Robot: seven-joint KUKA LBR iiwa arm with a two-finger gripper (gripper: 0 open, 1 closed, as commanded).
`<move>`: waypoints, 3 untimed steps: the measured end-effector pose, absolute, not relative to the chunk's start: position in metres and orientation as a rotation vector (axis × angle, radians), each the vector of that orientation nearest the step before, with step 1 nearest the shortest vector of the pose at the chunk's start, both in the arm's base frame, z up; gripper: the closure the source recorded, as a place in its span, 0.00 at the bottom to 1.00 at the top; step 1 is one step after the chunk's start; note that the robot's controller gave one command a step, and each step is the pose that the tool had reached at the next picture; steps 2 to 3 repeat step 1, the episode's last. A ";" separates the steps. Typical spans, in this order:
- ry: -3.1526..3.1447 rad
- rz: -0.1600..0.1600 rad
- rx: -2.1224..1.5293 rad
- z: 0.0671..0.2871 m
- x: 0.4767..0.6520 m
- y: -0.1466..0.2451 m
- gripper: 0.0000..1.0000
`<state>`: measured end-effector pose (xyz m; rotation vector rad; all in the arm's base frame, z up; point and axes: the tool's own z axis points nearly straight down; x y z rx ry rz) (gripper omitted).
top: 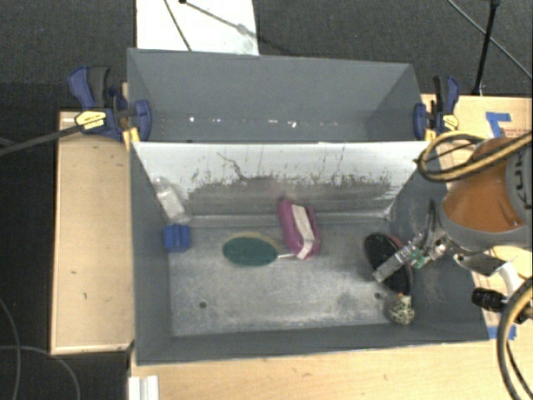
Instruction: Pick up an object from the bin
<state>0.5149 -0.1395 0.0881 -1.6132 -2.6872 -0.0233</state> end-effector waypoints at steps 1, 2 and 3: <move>-2.551 -0.029 -1.793 0.083 0.585 -0.135 1.00; -2.551 -0.029 -1.793 0.083 0.585 -0.135 1.00; -2.551 -0.029 -1.793 0.083 0.585 -0.135 1.00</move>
Offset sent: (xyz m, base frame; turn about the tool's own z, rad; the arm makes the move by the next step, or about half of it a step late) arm 0.0667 -0.0113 -0.0054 0.1602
